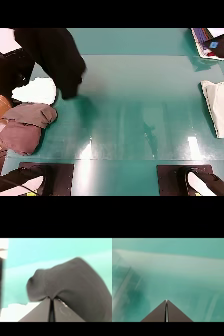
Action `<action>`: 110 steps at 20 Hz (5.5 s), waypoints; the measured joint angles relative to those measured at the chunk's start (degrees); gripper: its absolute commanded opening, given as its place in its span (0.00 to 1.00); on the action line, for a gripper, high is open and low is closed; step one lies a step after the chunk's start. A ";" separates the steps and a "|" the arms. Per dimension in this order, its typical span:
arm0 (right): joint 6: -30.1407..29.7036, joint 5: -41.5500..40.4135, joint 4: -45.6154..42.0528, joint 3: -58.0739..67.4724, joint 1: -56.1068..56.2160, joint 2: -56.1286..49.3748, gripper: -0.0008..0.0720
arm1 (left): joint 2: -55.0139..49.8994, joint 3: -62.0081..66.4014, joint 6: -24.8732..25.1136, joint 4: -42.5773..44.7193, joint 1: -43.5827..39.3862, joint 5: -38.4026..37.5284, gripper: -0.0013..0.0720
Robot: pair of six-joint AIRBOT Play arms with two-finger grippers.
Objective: Fold the shirts.
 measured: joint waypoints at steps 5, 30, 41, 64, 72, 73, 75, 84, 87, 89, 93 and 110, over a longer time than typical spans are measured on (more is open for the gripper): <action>0.00 0.57 0.00 1.07 -3.02 3.17 0.04 | -0.98 -9.29 -3.72 -1.81 -18.05 -1.44 0.80; 1.49 7.63 0.09 -12.70 -2.49 4.46 0.04 | -11.43 -43.32 -1.31 -24.76 3.39 15.93 0.05; 3.41 -3.21 9.33 -51.56 23.74 -4.70 0.67 | -11.87 -39.39 -0.76 -25.66 3.56 16.61 0.05; 12.35 4.13 -21.94 -7.76 15.21 3.34 0.03 | 18.64 -21.27 0.31 -18.58 3.54 13.27 0.05; 12.50 7.91 -25.03 9.18 9.03 9.73 0.03 | 27.41 -14.82 0.28 -24.06 3.54 8.35 0.05; 12.35 8.79 -25.20 11.32 8.90 8.50 0.03 | 27.23 -14.82 0.28 -24.15 3.54 7.04 0.05; 12.17 11.34 -25.57 15.06 8.98 4.28 0.03 | 25.90 -15.87 0.59 -24.20 3.56 3.96 0.05; 11.65 13.73 -25.81 9.51 9.84 -18.29 0.03 | 10.08 -39.06 4.74 -23.63 3.58 7.06 0.05; 11.52 11.85 -25.64 8.28 9.53 -23.32 0.03 | 2.67 -42.38 5.64 -23.47 3.58 13.90 0.05; 11.26 11.65 -25.49 7.96 9.51 -25.05 0.03 | -0.55 -43.34 5.92 -23.47 3.58 15.58 0.18; 9.99 13.79 -26.18 7.63 9.42 -24.96 0.03 | -2.58 -44.17 6.14 -24.11 3.69 10.75 0.59; 9.16 10.16 -24.30 -13.68 9.44 -9.33 0.03 | -15.52 -41.29 3.50 -38.12 3.65 26.80 0.59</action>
